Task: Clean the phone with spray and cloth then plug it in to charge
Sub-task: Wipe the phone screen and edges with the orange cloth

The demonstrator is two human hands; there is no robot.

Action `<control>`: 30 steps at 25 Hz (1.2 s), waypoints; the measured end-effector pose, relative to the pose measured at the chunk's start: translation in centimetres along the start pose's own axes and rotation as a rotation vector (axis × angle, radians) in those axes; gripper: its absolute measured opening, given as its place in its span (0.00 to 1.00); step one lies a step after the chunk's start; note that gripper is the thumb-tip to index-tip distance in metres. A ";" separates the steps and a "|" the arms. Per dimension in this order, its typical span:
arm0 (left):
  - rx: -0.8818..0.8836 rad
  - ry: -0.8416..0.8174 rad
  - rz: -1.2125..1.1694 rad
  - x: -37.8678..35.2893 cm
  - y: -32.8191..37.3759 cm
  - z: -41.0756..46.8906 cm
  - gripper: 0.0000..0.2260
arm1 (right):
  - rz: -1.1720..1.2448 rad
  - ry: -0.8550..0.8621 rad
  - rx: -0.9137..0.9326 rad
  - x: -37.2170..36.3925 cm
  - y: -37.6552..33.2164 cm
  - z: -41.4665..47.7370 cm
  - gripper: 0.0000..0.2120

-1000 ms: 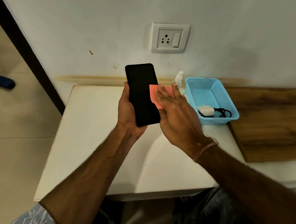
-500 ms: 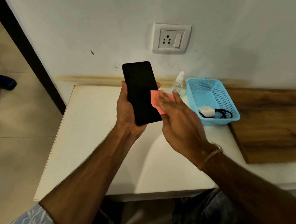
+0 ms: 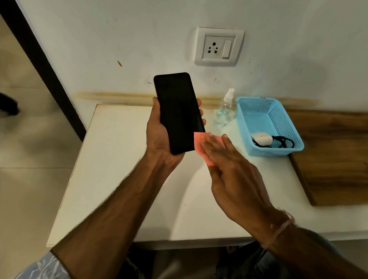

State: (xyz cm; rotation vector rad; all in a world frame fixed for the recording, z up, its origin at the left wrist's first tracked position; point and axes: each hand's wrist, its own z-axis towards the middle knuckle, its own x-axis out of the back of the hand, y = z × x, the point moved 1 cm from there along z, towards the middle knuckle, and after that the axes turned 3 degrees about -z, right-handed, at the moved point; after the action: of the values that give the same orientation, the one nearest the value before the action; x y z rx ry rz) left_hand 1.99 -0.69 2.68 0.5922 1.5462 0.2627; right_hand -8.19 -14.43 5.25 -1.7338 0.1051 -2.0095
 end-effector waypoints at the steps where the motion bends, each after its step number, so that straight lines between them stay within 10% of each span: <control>1: -0.002 0.001 0.005 0.0 -0.1 0.1 0.35 | -0.006 0.011 -0.008 0.3 0.0 0.6 0.24; 30: 0.066 -0.039 -0.082 -0.3 0.0 -0.1 0.36 | -0.029 0.035 0.143 -0.8 -0.3 -0.6 0.25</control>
State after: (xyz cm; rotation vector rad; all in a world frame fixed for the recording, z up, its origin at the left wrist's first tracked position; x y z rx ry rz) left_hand 1.85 -0.82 2.99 0.5803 1.5418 0.1372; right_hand -8.81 -14.00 4.55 -1.6208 -0.0513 -2.0167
